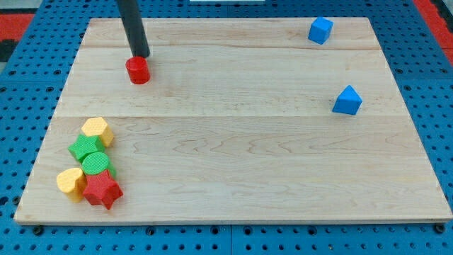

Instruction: Push red circle to right side of yellow hexagon

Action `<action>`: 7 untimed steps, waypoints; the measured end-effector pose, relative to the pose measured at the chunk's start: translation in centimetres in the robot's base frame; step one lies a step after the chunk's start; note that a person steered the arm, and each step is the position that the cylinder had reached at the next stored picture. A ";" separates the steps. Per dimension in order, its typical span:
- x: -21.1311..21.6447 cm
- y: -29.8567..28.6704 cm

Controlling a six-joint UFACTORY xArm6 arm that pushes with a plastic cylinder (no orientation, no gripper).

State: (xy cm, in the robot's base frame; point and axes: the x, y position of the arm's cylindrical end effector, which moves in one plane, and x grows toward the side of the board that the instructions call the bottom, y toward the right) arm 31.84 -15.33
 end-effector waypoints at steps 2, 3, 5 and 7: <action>1.3 -4.0; 1.7 -3.5; 7.8 -2.3; 9.5 0.5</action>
